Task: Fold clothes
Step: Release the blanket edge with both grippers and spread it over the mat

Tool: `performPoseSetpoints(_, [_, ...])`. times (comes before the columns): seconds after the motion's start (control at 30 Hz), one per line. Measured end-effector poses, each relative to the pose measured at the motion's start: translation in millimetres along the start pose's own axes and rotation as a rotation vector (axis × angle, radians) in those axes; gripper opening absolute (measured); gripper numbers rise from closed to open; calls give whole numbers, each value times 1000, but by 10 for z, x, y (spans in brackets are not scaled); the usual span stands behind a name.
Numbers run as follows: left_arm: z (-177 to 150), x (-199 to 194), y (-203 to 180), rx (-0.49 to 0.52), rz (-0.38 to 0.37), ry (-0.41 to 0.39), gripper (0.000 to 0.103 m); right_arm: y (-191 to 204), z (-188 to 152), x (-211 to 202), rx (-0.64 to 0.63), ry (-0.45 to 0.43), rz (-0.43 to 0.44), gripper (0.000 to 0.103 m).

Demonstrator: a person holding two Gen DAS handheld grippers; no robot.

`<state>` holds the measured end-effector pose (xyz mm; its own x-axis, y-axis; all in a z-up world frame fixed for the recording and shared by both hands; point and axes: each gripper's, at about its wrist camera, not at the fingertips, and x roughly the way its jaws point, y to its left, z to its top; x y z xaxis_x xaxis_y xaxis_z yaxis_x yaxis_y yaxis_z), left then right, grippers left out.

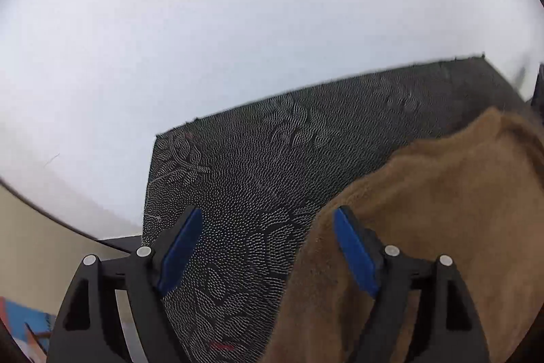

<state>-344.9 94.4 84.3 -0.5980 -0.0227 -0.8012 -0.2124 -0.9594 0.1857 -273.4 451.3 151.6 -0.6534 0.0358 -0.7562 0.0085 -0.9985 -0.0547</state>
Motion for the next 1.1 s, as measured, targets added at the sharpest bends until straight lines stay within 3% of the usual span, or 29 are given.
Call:
performPoseSetpoints(0.2, [-5, 7, -734, 147, -74, 19, 88, 456, 21, 239, 69, 87, 188, 88])
performPoseSetpoints(0.33, [-34, 329, -1060, 154, -61, 66, 88, 922, -80, 494, -40, 104, 164, 88])
performPoseSetpoints(0.4, [-56, 538, -1009, 121, -28, 82, 88, 1042, -130, 634, -79, 116, 150, 88])
performPoseSetpoints(0.47, [-88, 678, -861, 56, -55, 65, 99, 1092, -174, 765, -98, 130, 135, 88])
performPoseSetpoints(0.53, [-126, 785, -692, -4, -108, 51, 103, 1033, -213, 855, -97, 118, 145, 95])
performPoseSetpoints(0.6, [-160, 807, -622, -32, -143, 41, 103, 937, -218, 938, -94, 106, 142, 103])
performPoseSetpoints(0.97, [-157, 841, -569, -40, -144, 19, 103, 908, -218, 950, -88, 103, 139, 103])
performPoseSetpoints(1.1, [-155, 736, -529, -76, -116, 76, 103, 884, -266, 670, -76, 86, 128, 103])
